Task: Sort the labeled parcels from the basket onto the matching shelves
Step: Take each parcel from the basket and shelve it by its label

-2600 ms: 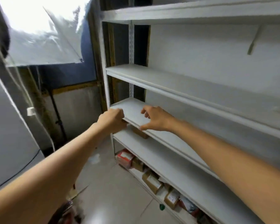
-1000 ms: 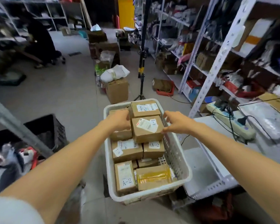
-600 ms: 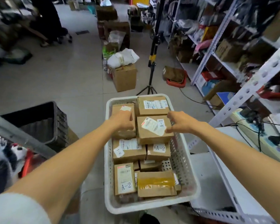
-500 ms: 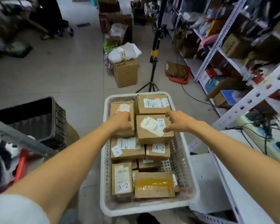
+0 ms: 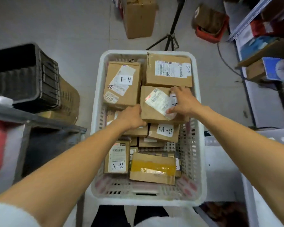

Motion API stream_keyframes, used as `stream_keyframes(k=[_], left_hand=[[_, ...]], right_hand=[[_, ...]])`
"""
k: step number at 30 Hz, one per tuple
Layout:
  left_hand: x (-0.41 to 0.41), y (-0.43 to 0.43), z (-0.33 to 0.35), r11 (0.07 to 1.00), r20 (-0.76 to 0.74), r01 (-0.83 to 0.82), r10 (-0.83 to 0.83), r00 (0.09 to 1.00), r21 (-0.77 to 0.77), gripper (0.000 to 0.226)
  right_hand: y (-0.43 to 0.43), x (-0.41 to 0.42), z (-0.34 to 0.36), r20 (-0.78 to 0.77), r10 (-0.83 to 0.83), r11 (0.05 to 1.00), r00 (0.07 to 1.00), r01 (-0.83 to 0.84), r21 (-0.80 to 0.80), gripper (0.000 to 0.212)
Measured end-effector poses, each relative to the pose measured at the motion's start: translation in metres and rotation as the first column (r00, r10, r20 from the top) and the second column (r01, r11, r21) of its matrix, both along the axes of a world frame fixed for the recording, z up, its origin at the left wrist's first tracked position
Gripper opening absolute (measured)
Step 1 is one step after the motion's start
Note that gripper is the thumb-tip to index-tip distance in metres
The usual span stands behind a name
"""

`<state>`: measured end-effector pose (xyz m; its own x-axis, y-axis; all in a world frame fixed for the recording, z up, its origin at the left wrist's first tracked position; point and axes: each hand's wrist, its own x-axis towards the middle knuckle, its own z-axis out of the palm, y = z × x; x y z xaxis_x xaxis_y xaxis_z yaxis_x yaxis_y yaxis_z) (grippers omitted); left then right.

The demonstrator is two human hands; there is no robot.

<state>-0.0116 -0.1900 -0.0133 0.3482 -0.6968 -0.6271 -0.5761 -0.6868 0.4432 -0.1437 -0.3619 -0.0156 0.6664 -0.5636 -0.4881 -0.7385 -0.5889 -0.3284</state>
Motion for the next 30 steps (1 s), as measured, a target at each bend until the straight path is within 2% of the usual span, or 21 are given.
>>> stream_keyframes(k=[3, 5, 8, 11, 13, 15, 16, 17, 19, 21, 23, 25, 28, 30], left_hand=[[-0.003, 0.0, -0.018, 0.995, -0.052, -0.097, 0.095, 0.994, -0.038, 0.056], [-0.004, -0.001, -0.026, 0.973, -0.123, -0.225, 0.219, 0.968, -0.043, 0.056], [-0.006, -0.003, -0.033, 0.905, -0.196, -0.426, 0.415, 0.888, -0.013, 0.058], [-0.008, -0.005, -0.037, 0.813, -0.264, -0.583, 0.562, 0.784, -0.002, 0.06], [-0.008, -0.006, -0.035, 0.735, -0.348, -0.678, 0.633, 0.692, -0.011, 0.063], [-0.01, -0.009, -0.032, 0.664, -0.462, -0.748, 0.66, 0.593, -0.012, 0.071], [-0.014, -0.01, -0.03, 0.664, -0.491, -0.748, 0.649, 0.581, -0.007, 0.075], [-0.02, -0.012, -0.029, 0.699, -0.488, -0.715, 0.623, 0.611, -0.002, 0.079], [-0.035, -0.013, -0.032, 0.81, -0.445, -0.587, 0.523, 0.727, -0.008, 0.09], [-0.044, -0.011, -0.037, 0.851, -0.432, -0.524, 0.461, 0.775, -0.034, 0.1], [-0.045, -0.009, -0.042, 0.854, -0.422, -0.519, 0.455, 0.784, -0.042, 0.104], [-0.044, -0.005, -0.047, 0.864, -0.45, -0.504, 0.445, 0.775, -0.014, 0.107], [-0.046, -0.002, -0.05, 0.844, -0.538, -0.536, 0.465, 0.703, 0.029, 0.111], [-0.049, 0.001, -0.051, 0.837, -0.536, -0.546, 0.477, 0.697, 0.035, 0.113]], right_hand=[[-0.005, 0.004, -0.021, -0.051, 0.039, 0.998, 0.998, -0.041, -0.041, 0.111], [-0.006, 0.003, -0.027, -0.045, 0.038, 0.997, 0.998, -0.041, -0.066, 0.114], [-0.004, 0.002, -0.023, -0.043, 0.019, 0.99, 0.999, -0.024, -0.136, 0.114], [0.009, -0.007, -0.021, -0.198, 0.031, 0.969, 0.98, -0.078, -0.235, 0.113], [0.023, -0.016, -0.022, -0.292, 0.047, 0.966, 0.955, -0.117, -0.229, 0.108], [0.035, -0.027, -0.024, -0.275, 0.001, 0.976, 0.961, -0.061, -0.208, 0.085], [0.04, -0.031, -0.026, -0.252, -0.05, 0.986, 0.966, 0.008, -0.164, 0.073], [0.044, -0.034, -0.029, -0.224, -0.117, 0.991, 0.968, 0.098, -0.094, 0.065], [0.053, -0.041, -0.037, -0.165, -0.254, 0.962, 0.953, 0.267, 0.057, 0.061], [0.06, -0.047, -0.039, -0.093, -0.323, 0.935, 0.942, 0.333, 0.122, 0.063], [0.065, -0.054, -0.04, 0.011, -0.426, 0.868, 0.905, 0.405, 0.289, 0.073], [0.07, -0.061, -0.044, 0.088, -0.54, 0.75, 0.837, 0.432, 0.501, 0.093], [0.074, -0.067, -0.053, 0.146, -0.624, 0.683, 0.768, 0.445, 0.579, 0.101], [0.076, -0.067, -0.054, 0.146, -0.652, 0.66, 0.744, 0.461, 0.594, 0.099]])
